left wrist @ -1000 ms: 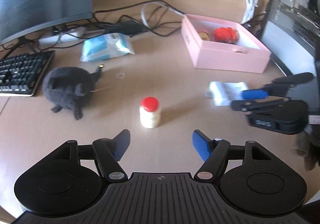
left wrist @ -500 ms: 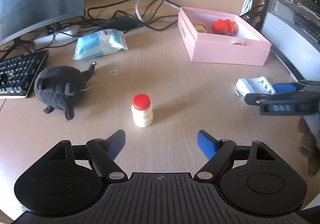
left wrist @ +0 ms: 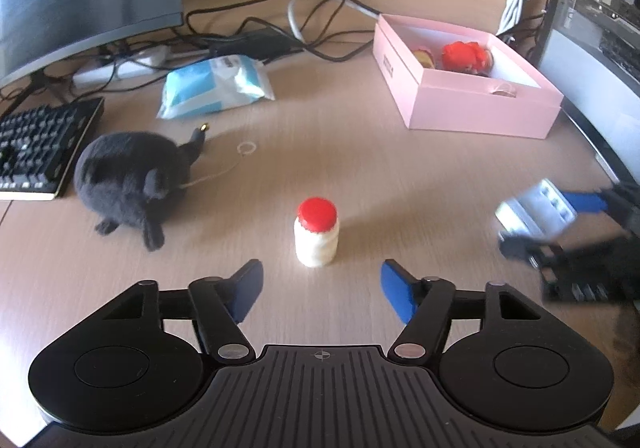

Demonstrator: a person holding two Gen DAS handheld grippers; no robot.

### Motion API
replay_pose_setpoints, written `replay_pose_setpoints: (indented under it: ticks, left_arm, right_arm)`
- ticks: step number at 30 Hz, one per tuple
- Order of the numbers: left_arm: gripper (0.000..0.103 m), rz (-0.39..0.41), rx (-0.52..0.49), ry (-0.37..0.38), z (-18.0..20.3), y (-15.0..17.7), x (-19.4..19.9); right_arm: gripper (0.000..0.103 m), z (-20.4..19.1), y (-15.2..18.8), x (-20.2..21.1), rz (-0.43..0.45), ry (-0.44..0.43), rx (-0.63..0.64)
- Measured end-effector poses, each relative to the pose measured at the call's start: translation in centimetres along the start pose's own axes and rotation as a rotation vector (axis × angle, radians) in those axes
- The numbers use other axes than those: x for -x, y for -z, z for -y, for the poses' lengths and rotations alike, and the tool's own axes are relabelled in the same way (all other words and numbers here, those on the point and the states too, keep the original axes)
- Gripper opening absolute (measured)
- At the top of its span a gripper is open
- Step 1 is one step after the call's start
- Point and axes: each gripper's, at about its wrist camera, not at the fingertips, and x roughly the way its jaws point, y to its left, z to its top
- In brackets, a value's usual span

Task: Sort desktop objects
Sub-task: 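Grasp the white battery charger with the right gripper while the left holds the bottle, then carry the charger and bottle over the pink box and open both grippers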

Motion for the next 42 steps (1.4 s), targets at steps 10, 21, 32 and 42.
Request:
replay_pose_setpoints:
  ticks: [10,21,32,42]
  left_arm:
    - [0.052,0.013,-0.043,-0.004,0.9,-1.6,-1.4]
    - [0.055,-0.004,-0.123,0.128,3.3,0.2,-0.8]
    - [0.080,-0.004,-0.065,0.085,2.3,1.1,0.3]
    - [0.066,-0.002,-0.079,0.029,3.2,0.7,-0.9]
  right_arm:
    - [0.103,0.7,2.2,1.5,0.001,-0.008,-0.036]
    - [0.103,0.2,1.8,1.4,-0.028,0.025,-0.074]
    - [0.103,0.8,1.3,1.4,-0.027,-0.029,0.005]
    - [0.091,0.3,0.4,2.6,-0.014,-0.054,-0.012]
